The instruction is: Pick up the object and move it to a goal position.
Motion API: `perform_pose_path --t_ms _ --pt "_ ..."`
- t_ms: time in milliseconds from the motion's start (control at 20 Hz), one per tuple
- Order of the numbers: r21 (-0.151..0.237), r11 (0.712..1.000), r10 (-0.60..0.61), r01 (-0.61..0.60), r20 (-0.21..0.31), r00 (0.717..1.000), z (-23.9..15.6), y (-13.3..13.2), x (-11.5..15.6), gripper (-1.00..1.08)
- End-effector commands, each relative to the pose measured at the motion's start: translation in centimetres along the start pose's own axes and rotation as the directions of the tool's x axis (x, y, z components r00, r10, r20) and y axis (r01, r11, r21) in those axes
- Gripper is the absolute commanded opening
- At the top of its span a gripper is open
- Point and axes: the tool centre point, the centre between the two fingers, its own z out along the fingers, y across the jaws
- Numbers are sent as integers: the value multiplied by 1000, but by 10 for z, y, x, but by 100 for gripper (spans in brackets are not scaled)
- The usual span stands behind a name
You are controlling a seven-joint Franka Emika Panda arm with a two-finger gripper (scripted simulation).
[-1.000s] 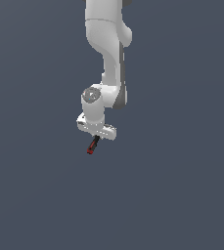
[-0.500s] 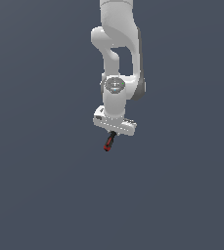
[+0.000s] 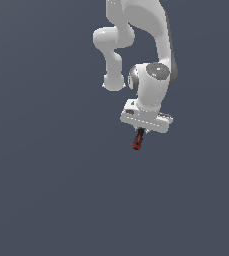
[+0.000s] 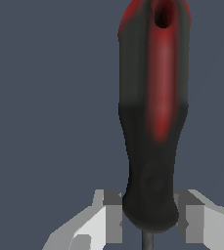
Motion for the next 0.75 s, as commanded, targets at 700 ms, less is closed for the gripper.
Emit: perform_pose_path --t_ms 700 --pt "1 1000 2 -2 0 1000 -46 -85 -19 -100"
